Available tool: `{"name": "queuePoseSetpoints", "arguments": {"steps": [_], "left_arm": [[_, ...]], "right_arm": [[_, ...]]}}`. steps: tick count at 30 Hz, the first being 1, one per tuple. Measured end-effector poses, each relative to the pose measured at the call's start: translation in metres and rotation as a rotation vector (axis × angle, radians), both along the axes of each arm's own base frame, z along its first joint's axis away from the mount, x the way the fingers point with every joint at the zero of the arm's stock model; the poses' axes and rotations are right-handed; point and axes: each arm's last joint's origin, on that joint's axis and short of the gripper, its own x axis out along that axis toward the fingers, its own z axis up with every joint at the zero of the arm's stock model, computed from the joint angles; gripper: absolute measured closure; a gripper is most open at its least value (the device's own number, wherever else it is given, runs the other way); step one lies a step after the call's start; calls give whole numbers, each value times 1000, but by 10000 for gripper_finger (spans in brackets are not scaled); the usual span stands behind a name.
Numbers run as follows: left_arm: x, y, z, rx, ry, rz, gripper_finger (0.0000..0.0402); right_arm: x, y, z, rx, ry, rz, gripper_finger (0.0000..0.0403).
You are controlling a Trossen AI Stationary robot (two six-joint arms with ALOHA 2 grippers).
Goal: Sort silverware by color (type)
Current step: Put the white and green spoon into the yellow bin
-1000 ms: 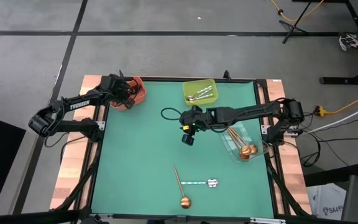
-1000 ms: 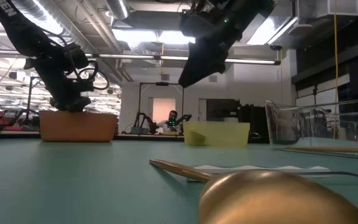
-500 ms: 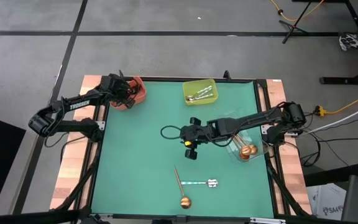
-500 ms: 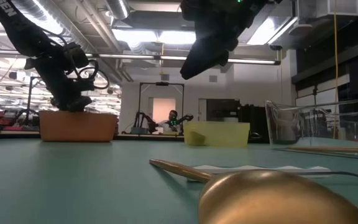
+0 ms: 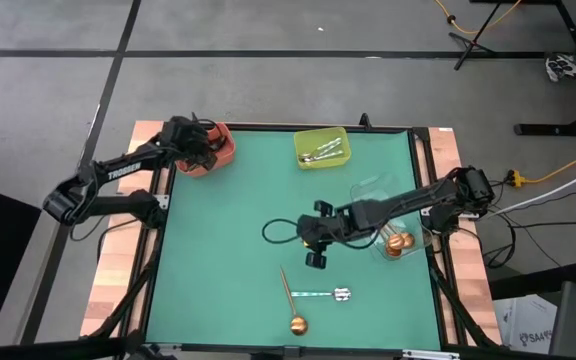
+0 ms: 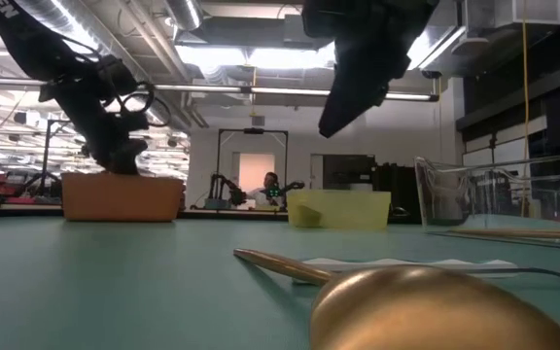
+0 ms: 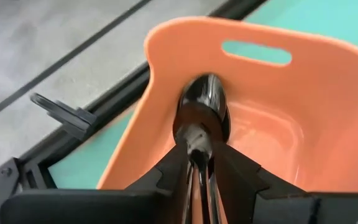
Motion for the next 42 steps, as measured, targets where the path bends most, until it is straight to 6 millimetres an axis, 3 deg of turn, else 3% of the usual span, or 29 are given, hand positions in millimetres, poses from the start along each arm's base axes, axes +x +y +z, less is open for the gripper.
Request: {"name": "queuePoseSetpoints", "arguments": {"steps": [7,17,35,42], "left_arm": [[-3,-7,17,75,-63,-9,328],[5,-26,39,143,-191,-171,328],[35,-57,41,124,-225,-418,328],[41,-65,41,118,-228,-478,328]], "right_arm": [[-4,13,-1,16,11,7,322],[-11,35,-1,49,12,19,322],[-50,114,-2,100,30,180,322],[-59,131,-11,119,66,165,322]]}}
